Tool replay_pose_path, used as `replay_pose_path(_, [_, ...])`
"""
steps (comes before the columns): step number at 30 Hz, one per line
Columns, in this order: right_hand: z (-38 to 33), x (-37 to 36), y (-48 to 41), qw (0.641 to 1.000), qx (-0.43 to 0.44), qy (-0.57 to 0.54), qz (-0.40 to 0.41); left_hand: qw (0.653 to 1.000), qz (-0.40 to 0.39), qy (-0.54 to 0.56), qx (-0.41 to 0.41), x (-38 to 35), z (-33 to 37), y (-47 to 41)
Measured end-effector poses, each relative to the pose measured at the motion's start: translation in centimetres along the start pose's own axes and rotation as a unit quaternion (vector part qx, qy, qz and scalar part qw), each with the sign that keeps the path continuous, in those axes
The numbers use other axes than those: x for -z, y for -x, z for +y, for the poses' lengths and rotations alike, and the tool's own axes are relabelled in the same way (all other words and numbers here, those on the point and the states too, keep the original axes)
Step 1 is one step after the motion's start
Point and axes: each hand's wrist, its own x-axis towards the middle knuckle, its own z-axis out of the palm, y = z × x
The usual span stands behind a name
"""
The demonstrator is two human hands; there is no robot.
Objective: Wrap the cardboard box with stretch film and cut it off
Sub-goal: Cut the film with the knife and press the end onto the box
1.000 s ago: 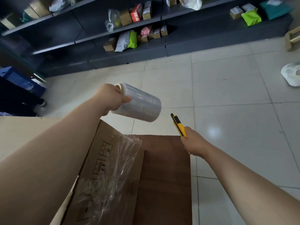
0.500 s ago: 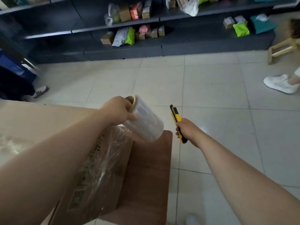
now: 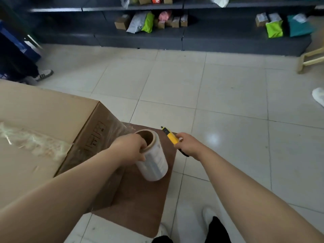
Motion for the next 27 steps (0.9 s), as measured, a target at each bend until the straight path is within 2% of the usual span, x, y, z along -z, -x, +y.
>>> replay_pose_path(8, [1.5,-2.7,-4.9,0.991,0.052,0.118,0.016,0.998,-0.007,-0.044,0.033,-2.7,0.6,-0.9])
replay_pose_path(16, [3.0,-4.8,-6.8,0.985,0.075,0.158,0.001,0.992,-0.055,-0.108,0.029,-3.2,0.5,-0.7])
replay_pose_path(21, [3.3,-5.4,-7.3,0.975,0.098,0.198,0.000,0.994,-0.092,-0.044,0.043,-3.5,0.2,-0.6])
replay_pose_path(27, [2.8,-4.6,-7.1,0.966,0.084,0.242,-0.044,0.992,-0.085,0.057,0.068,-3.4,0.3,-0.2])
